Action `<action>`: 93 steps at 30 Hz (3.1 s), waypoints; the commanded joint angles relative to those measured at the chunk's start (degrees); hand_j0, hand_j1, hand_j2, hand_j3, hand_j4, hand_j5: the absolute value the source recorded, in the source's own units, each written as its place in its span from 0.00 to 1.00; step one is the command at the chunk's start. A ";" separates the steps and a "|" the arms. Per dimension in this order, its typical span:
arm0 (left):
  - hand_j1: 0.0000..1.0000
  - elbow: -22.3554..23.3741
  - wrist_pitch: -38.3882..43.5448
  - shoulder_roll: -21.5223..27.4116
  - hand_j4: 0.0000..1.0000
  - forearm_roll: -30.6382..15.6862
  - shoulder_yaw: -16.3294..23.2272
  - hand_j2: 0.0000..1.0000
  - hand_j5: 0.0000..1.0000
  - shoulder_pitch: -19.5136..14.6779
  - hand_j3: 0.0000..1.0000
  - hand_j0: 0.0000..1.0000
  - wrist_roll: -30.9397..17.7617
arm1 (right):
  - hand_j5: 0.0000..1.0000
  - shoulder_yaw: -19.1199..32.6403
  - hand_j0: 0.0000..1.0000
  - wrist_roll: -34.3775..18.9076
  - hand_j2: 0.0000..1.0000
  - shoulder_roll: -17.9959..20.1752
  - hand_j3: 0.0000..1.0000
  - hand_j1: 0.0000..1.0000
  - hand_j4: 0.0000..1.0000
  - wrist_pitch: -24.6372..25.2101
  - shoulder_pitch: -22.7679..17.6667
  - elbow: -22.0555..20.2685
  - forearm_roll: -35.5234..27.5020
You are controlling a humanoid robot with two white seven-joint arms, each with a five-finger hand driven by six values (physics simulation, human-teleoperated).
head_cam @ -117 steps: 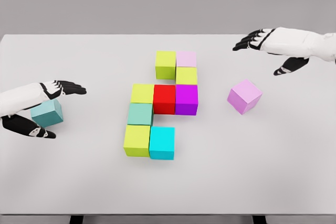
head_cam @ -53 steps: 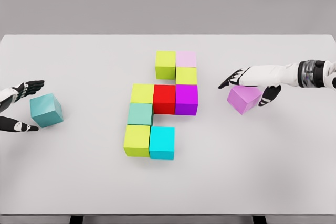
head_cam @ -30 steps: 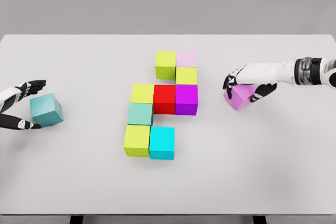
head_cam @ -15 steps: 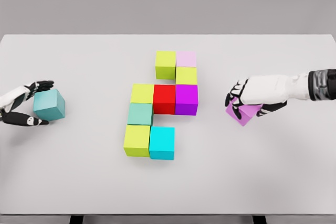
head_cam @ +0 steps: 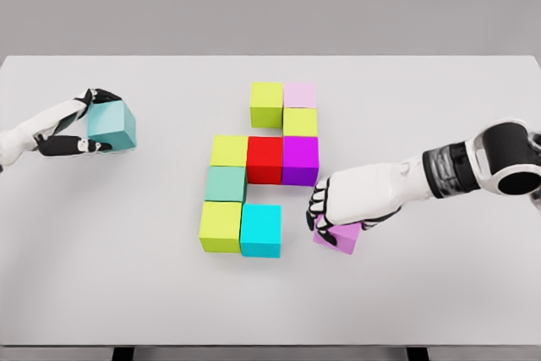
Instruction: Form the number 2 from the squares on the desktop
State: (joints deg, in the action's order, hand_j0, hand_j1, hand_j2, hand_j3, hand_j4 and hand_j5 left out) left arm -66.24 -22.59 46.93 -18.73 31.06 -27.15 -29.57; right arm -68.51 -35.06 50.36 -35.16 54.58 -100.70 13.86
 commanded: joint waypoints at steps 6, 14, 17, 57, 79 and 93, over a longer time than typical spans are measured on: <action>0.26 7.96 0.09 -14.32 0.26 11.17 0.23 0.26 0.26 -7.65 0.26 0.26 -3.91 | 0.42 -3.74 0.42 0.06 0.42 -3.34 0.42 0.42 0.42 0.16 2.11 -0.11 -0.15; 0.26 19.30 -0.52 -24.95 0.26 17.59 0.23 0.26 0.26 -15.39 0.26 0.26 -5.43 | 1.00 -1.28 1.00 0.06 1.00 -2.81 1.00 1.00 1.00 0.16 2.81 -0.02 -0.15; 0.26 22.99 -0.61 -27.24 0.26 17.68 0.23 0.26 0.26 -17.49 0.26 0.26 -5.43 | 1.00 0.74 1.00 0.06 1.00 -1.50 1.00 1.00 1.00 0.16 2.81 -0.02 -0.15; 0.87 36.00 -4.92 -33.57 0.87 20.14 0.58 0.87 0.87 -23.30 0.87 0.87 -5.06 | 1.00 5.58 1.00 0.06 1.00 8.70 1.00 1.00 1.00 0.16 -7.56 -0.11 2.58; 0.87 39.25 -4.83 -37.87 0.87 19.79 -3.55 0.87 0.87 -23.56 0.87 0.87 -3.91 | 1.00 0.74 1.00 0.06 1.00 6.41 1.00 1.00 1.00 0.16 -5.62 -0.29 0.82; 0.87 41.36 -4.92 -39.28 0.87 19.53 -5.13 0.87 0.87 -24.35 0.87 0.87 -3.82 | 1.00 1.70 1.00 0.06 1.00 6.06 1.00 1.00 1.00 0.16 -1.85 2.96 0.56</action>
State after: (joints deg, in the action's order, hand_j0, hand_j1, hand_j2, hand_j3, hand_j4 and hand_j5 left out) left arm -25.08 -27.58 7.98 1.36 26.37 -51.50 -33.38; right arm -67.19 -35.01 56.29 -35.11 53.35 -99.16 14.61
